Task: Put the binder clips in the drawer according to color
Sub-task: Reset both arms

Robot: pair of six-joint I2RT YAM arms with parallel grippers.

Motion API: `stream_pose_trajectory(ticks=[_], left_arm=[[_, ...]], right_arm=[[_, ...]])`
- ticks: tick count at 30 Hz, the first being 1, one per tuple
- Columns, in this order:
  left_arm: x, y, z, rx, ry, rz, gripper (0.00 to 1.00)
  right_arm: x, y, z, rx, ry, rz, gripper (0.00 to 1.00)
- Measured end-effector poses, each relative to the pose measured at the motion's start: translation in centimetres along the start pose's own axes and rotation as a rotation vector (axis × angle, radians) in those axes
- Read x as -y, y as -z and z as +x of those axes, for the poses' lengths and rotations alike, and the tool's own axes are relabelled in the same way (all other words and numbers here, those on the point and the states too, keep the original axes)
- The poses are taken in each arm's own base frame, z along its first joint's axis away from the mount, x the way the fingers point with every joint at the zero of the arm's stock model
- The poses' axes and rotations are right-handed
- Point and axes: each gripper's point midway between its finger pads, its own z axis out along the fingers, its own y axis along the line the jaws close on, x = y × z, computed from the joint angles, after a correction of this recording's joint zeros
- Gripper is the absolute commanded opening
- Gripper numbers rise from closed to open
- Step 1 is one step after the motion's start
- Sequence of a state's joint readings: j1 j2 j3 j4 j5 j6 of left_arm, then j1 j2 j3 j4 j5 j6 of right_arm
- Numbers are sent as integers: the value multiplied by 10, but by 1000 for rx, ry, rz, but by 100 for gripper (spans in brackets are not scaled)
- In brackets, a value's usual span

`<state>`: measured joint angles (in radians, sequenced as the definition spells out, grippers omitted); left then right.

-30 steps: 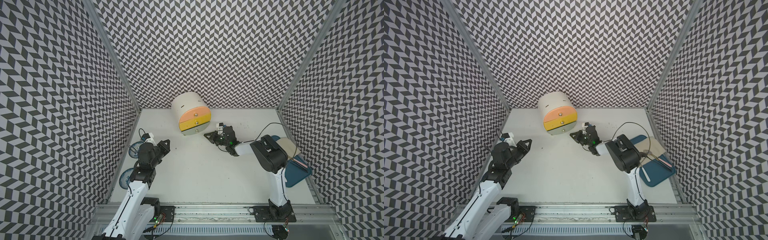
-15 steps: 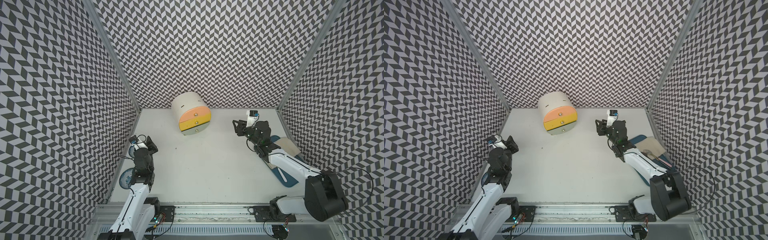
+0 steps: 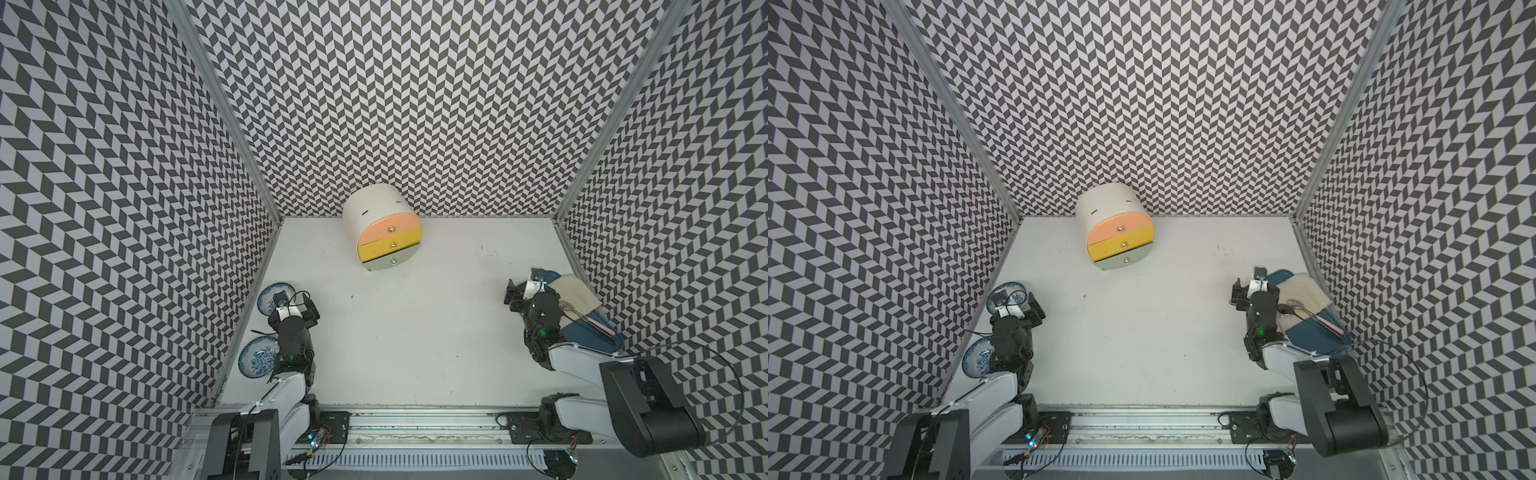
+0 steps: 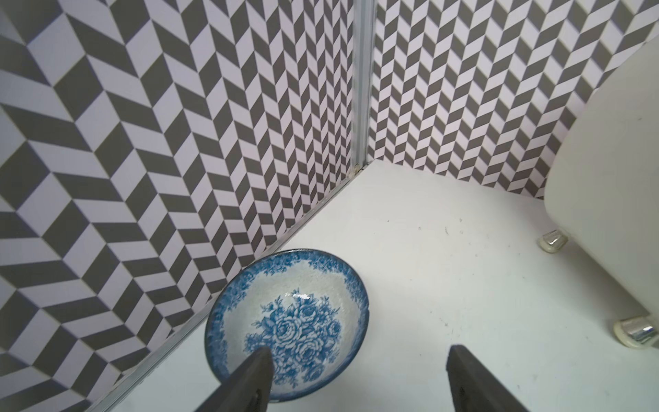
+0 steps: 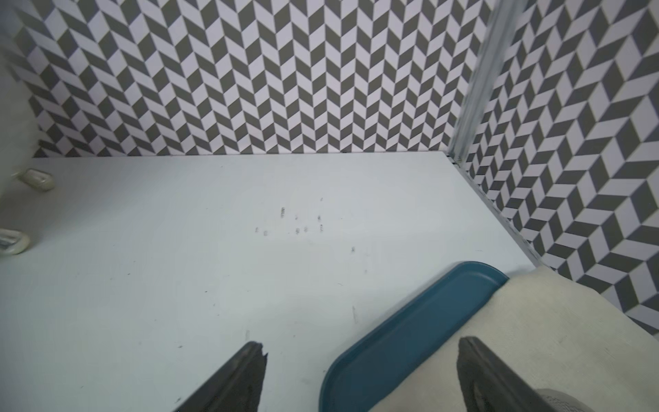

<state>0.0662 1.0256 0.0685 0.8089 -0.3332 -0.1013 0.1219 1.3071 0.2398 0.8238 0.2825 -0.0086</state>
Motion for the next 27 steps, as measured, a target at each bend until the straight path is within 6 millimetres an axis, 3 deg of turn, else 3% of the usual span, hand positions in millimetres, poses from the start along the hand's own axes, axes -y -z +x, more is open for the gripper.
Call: stream_pose_trajectory(ticks=[5,10,12,15,18,23,27], left_arm=[[12,-3,-15,79,15,64,87],[20,-6,-23,124,21,103,87],[26,-8,-20,118,5,121,86],[39,-15,-20,105,-18,168,85],[52,-17,-28,122,-2,221,85],[83,-31,-13,82,-43,296,86],[82,-33,9,48,-57,295,89]], right_arm=[[6,-9,-13,103,-49,4,89],[5,-17,5,80,-52,-3,95],[4,-18,-3,108,-61,-9,100],[4,-17,-17,167,-72,-15,100],[3,-17,-19,172,-73,-16,100],[3,-18,-19,164,-71,-17,100],[3,-18,-19,167,-72,-17,100]])
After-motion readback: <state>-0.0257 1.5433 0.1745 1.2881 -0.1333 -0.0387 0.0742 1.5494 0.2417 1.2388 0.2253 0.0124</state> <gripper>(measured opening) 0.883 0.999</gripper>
